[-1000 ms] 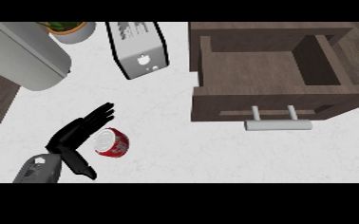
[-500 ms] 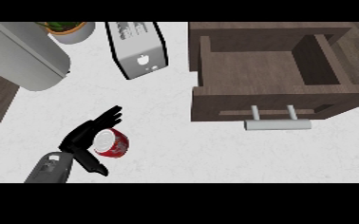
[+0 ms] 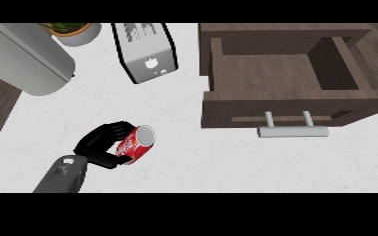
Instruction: Pick up the can, place it into the drawer and close the drawer
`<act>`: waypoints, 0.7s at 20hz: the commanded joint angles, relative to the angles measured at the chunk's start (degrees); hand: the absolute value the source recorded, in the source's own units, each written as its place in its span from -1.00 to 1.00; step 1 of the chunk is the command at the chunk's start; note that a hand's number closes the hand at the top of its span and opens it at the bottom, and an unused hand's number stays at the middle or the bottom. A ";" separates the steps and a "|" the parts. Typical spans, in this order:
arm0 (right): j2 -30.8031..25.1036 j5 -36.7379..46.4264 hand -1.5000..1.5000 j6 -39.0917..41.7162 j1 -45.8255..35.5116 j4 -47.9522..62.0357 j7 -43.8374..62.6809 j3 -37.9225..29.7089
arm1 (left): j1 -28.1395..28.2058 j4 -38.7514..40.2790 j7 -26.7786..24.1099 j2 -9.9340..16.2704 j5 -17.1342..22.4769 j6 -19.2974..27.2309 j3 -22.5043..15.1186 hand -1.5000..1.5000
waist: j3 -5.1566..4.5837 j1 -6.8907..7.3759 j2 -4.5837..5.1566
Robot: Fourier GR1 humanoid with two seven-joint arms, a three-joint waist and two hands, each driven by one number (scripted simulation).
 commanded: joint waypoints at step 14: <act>2.79 -0.45 -1.00 0.24 2.36 -1.67 -0.55 -0.83 | 0.46 -6.69 1.01 -6.87 16.92 19.16 16.16 1.00 | -0.01 1.95 -0.45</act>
